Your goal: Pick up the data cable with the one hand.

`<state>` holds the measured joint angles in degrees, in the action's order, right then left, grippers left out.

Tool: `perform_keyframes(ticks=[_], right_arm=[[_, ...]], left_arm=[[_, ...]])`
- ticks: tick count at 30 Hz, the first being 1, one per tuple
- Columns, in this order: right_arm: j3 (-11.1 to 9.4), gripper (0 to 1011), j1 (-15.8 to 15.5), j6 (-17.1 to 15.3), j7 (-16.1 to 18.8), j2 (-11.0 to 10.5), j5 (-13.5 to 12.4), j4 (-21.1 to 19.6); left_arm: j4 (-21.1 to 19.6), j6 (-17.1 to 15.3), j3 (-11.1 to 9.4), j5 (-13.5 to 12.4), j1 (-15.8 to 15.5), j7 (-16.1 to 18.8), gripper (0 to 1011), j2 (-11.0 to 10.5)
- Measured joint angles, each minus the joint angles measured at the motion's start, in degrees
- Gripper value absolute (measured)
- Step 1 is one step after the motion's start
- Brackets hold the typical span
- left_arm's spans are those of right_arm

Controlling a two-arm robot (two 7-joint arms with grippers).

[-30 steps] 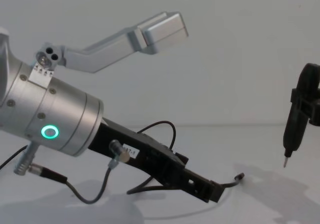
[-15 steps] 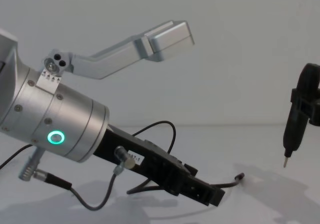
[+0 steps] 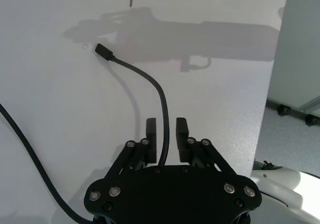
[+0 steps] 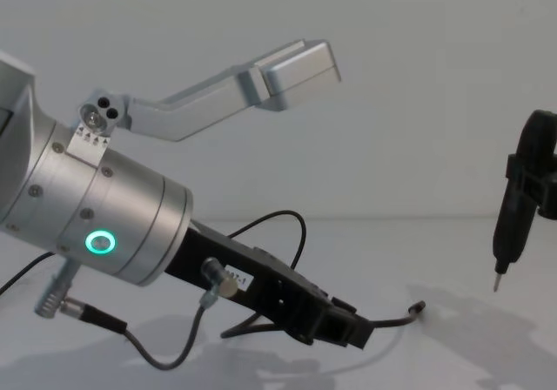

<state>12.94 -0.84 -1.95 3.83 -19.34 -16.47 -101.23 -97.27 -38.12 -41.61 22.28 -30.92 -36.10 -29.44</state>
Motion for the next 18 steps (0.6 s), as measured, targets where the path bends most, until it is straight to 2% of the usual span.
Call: perform_keyframes(ticks=[7, 18], right_arm=[[0.0, 279, 0.0, 0.0, 0.0, 0.0, 0.0, 0.0], [0.0, 279, 0.0, 0.0, 0.0, 0.01, 0.0, 0.0]], left_arm=[[0.05, -0.05, -0.05, 0.02, -0.04, 0.0, 51, 0.04], [0.08, -0.09, -0.11, 0.02, -0.07, 0.01, 44, 0.06]])
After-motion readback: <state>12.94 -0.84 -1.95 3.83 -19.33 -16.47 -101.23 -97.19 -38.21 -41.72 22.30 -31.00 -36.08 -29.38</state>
